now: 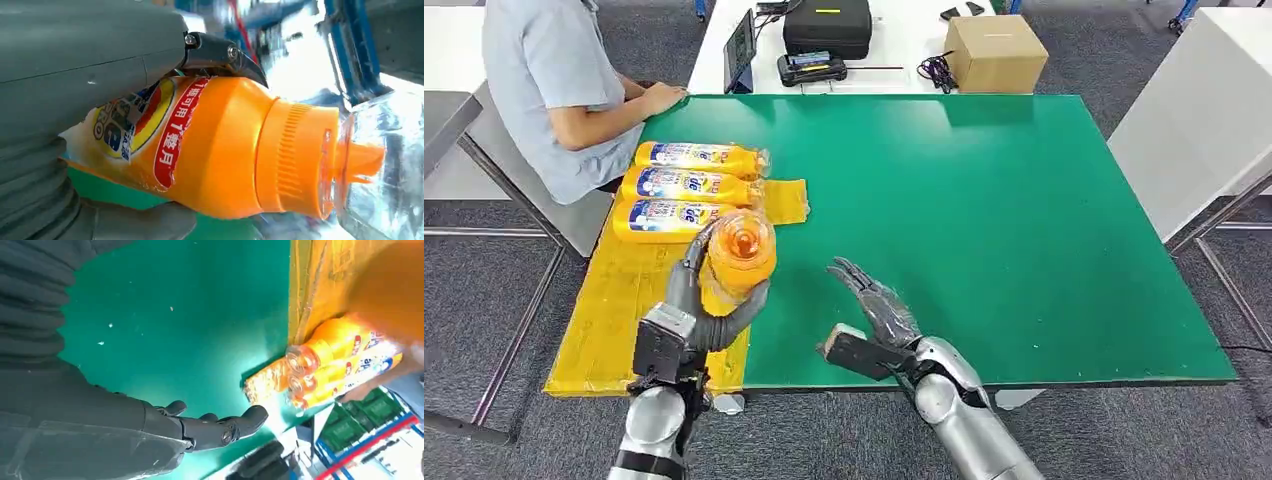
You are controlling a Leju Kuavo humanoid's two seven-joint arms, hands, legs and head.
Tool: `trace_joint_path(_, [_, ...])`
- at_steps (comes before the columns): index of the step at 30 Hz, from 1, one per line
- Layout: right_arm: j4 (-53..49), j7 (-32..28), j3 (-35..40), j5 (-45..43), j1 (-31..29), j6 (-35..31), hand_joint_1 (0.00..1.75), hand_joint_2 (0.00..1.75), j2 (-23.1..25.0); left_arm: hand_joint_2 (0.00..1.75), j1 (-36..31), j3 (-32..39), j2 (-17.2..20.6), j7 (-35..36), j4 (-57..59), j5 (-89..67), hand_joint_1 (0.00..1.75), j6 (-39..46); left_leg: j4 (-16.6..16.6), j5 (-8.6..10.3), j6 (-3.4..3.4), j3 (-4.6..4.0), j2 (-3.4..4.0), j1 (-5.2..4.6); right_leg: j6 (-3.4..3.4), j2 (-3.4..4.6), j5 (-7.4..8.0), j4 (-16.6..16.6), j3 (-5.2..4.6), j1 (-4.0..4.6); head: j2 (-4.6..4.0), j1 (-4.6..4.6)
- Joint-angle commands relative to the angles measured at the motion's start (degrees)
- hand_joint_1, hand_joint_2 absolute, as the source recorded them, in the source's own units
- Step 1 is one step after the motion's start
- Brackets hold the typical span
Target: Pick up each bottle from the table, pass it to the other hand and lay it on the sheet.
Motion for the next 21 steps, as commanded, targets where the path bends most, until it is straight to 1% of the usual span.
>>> trace_joint_path(1, [-7.0,0.8,-3.8,0.3,2.6,-0.3,0.00,1.75,0.0,1.75,-0.4,7.2,2.0,1.2,-1.2,-14.9,1.75,5.5,0.0,-0.04,-0.09,0.13,0.04,0.02,-0.10,0.01,-0.04,0.0,0.10,0.02,0.00,-0.02])
trace_joint_path(2, [-7.7,0.8,-4.3,0.3,3.2,-0.3,0.00,1.75,0.1,1.75,-0.2,6.2,3.1,1.1,-1.5,-19.2,1.75,6.9,0.0,-0.09,-0.13,0.21,0.05,0.05,-0.15,0.00,-0.09,0.0,0.19,0.06,0.00,0.00])
trace_joint_path(4, [-8.4,0.7,-4.8,0.3,4.0,-0.2,0.00,1.75,0.0,1.75,-0.2,4.9,4.8,2.8,-1.0,-24.0,1.75,7.1,0.0,-0.10,-0.13,0.22,0.01,0.06,-0.16,-0.04,-0.11,0.0,0.21,0.07,0.00,0.00])
trace_joint_path(5, [-8.8,0.7,-5.3,0.3,4.6,-0.4,0.00,1.75,-0.1,1.75,-0.5,4.4,5.9,5.0,0.4,-28.8,1.75,8.2,0.0,-0.08,-0.11,0.22,0.02,0.05,-0.13,-0.02,-0.08,0.0,0.22,0.06,0.00,0.00])
trace_joint_path(8, [-10.3,-0.2,-6.4,0.2,6.2,-1.6,0.00,1.75,-0.6,1.75,-1.6,3.9,8.5,6.9,6.1,-33.8,1.75,9.0,-0.1,-0.08,-0.14,0.33,-0.06,0.05,-0.16,-0.11,-0.12,-0.1,0.34,0.06,0.00,0.00])
trace_joint_path(11, [-10.8,-0.3,-6.7,0.1,6.6,-1.7,0.00,1.75,-0.8,1.75,-1.9,3.9,8.9,6.7,7.8,-34.1,1.75,9.5,-0.1,-0.05,-0.15,0.35,-0.07,0.02,-0.17,-0.12,-0.10,-0.1,0.32,0.03,0.00,0.00])
trace_joint_path(14, [-11.4,-0.7,-7.4,-0.3,6.9,-1.7,0.00,1.75,-0.7,1.75,-2.2,3.6,9.8,7.3,9.4,-35.7,1.75,9.5,-0.1,-0.02,-0.09,0.17,-0.05,0.02,-0.11,-0.09,-0.05,0.0,0.14,0.03,0.00,-0.02])
trace_joint_path(15, [-11.4,-0.8,-7.4,-0.4,6.9,-1.7,0.00,1.75,-0.7,1.75,-2.3,3.7,9.9,7.3,9.9,-35.7,1.75,9.4,-0.1,-0.07,-0.15,0.31,-0.07,0.06,-0.18,-0.13,-0.10,-0.1,0.29,0.08,0.00,0.00])
trace_joint_path(17, [-11.5,-0.9,-7.7,-0.5,7.0,-1.6,0.00,1.75,-0.8,1.75,-3.2,3.1,10.9,7.4,12.7,-37.1,1.75,9.3,-0.1,0.00,-0.07,0.14,-0.05,0.00,-0.08,-0.09,-0.03,-0.1,0.10,0.01,0.00,0.00])
trace_joint_path(18, [-11.3,-1.1,-7.5,-0.5,6.7,-1.3,0.00,1.75,-0.9,1.75,-3.7,2.7,11.4,7.4,14.2,-37.8,1.75,9.4,-0.1,-0.07,-0.15,0.32,-0.08,0.07,-0.18,-0.14,-0.11,-0.1,0.31,0.08,0.00,0.00])
trace_joint_path(19, [-11.1,-1.2,-7.4,-0.6,6.6,-1.2,0.00,1.75,-0.9,1.75,-4.0,2.5,11.7,7.4,15.5,-37.9,1.75,9.2,-0.1,-0.01,-0.09,0.19,-0.06,0.01,-0.11,-0.10,-0.06,-0.1,0.16,0.02,0.00,-0.02])
trace_joint_path(21, [-10.4,-1.7,-7.1,-0.8,6.3,-0.9,0.00,1.75,-0.8,1.75,-5.6,2.2,12.7,7.5,19.9,-38.5,1.75,9.5,-0.1,0.01,-0.09,0.19,-0.08,0.02,-0.10,-0.12,-0.04,-0.1,0.17,0.02,0.00,0.00])
